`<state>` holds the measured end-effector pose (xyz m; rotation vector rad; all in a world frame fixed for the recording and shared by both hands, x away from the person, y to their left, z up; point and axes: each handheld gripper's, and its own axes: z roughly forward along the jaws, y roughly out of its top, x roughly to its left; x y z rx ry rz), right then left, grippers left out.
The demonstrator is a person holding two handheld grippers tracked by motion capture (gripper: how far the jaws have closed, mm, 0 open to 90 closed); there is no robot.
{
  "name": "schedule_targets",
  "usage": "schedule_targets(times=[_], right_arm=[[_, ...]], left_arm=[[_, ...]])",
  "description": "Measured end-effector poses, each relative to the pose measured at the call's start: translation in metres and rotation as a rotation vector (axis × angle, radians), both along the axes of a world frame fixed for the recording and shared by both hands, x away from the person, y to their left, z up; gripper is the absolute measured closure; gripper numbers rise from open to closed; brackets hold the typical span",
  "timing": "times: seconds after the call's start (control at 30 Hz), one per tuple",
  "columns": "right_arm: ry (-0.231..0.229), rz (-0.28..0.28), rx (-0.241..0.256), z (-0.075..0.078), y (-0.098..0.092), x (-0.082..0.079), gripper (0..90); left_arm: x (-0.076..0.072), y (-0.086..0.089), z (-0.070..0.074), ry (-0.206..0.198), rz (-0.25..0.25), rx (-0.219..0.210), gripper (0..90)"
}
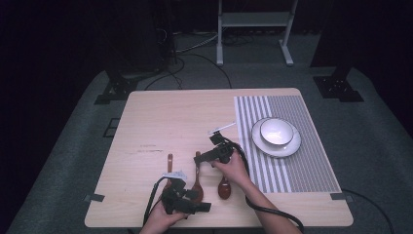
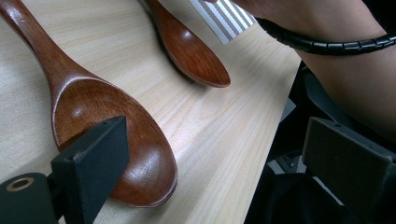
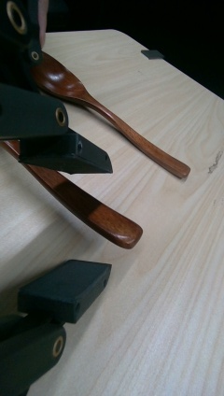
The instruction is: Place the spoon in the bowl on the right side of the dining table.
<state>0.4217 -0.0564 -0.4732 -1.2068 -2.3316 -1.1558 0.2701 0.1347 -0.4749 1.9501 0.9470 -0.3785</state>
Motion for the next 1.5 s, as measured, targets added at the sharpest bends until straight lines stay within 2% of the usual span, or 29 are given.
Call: schedule_targets(times=[0.1, 0.13, 0.17, 0.3, 0.4, 0.43, 0.47, 0.5, 0.53, 0.6, 0.67, 0.7, 0.73, 0.83, 0.93, 0.97, 1.13, 1.33, 1.5], right_arm=[[0.006, -0.006, 0.007, -0.001, 0.001, 0.001, 45.6], [0.009, -0.006, 0.005, -0.001, 0.003, 0.002, 49.4], [0.009, -0.006, 0.005, -0.001, 0.003, 0.002, 49.4], [0.03, -0.007, 0.012, -0.003, 0.003, 0.003, 64.4], [0.079, -0.017, 0.07, -0.003, 0.0, 0.005, 68.7], [0.079, -0.017, 0.07, -0.003, 0.0, 0.005, 68.7], [0.093, -0.019, 0.114, -0.003, -0.003, 0.005, 70.9], [0.103, -0.02, 0.13, -0.002, -0.004, 0.005, 71.9], [0.103, -0.02, 0.13, -0.002, -0.004, 0.005, 71.9], [0.115, -0.02, 0.17, 0.002, -0.007, 0.004, 74.8], [0.121, -0.021, 0.186, 0.003, -0.008, 0.004, 76.2], [0.142, -0.023, 0.241, 0.005, -0.011, 0.004, 79.6], [0.142, -0.023, 0.241, 0.005, -0.011, 0.004, 79.6], [0.162, -0.026, 0.298, 0.008, -0.013, 0.004, 82.8], [0.169, -0.026, 0.318, 0.008, -0.014, 0.004, 83.6], [0.16, -0.024, 0.317, 0.01, -0.015, 0.004, 83.6], [0.151, -0.038, 0.311, 0.016, -0.02, 0.003, 83.7], [0.133, -0.068, 0.318, 0.024, -0.034, 0.005, 83.6], [0.113, -0.109, 0.33, 0.032, -0.054, 0.008, 83.6]], left_arm=[[0.0, 0.0, 0.0, 0.0, -0.001, 0.0, 6.5], [0.0, 0.0, 0.0, 0.0, 0.0, 0.0, 6.5], [0.0, 0.0, 0.0, 0.001, 0.0, -0.001, 6.5], [0.0, 0.0, 0.0, 0.0, -0.001, -0.001, 6.5], [0.0, 0.0, 0.0, -0.001, 0.0, -0.006, 6.5], [0.0, 0.001, 0.0, 0.0, -0.001, -0.006, 6.5], [0.0, 0.0, 0.0, -0.003, -0.002, -0.003, 6.5], [0.0, 0.001, 0.0, -0.003, -0.003, -0.003, 6.5], [0.0, 0.001, 0.0, -0.003, -0.003, -0.003, 6.5], [0.0, 0.001, 0.0, -0.002, -0.002, -0.006, 6.5], [0.0, 0.0, 0.0, -0.006, -0.003, -0.006, 6.5], [0.0, 0.001, 0.001, -0.008, -0.004, -0.004, 6.5], [0.001, 0.001, 0.001, -0.009, -0.002, -0.003, 6.5], [0.001, 0.001, 0.002, -0.007, 0.0, 0.001, 6.3], [0.001, 0.002, 0.003, -0.002, -0.003, -0.008, 6.3], [0.001, 0.004, 0.008, -0.017, -0.001, -0.02, 6.3], [0.002, 0.01, 0.012, -0.031, 0.018, -0.026, 6.3], [0.004, 0.017, 0.014, -0.034, 0.044, -0.031, 6.2], [0.004, 0.02, 0.013, -0.026, 0.05, -0.032, 6.2]])
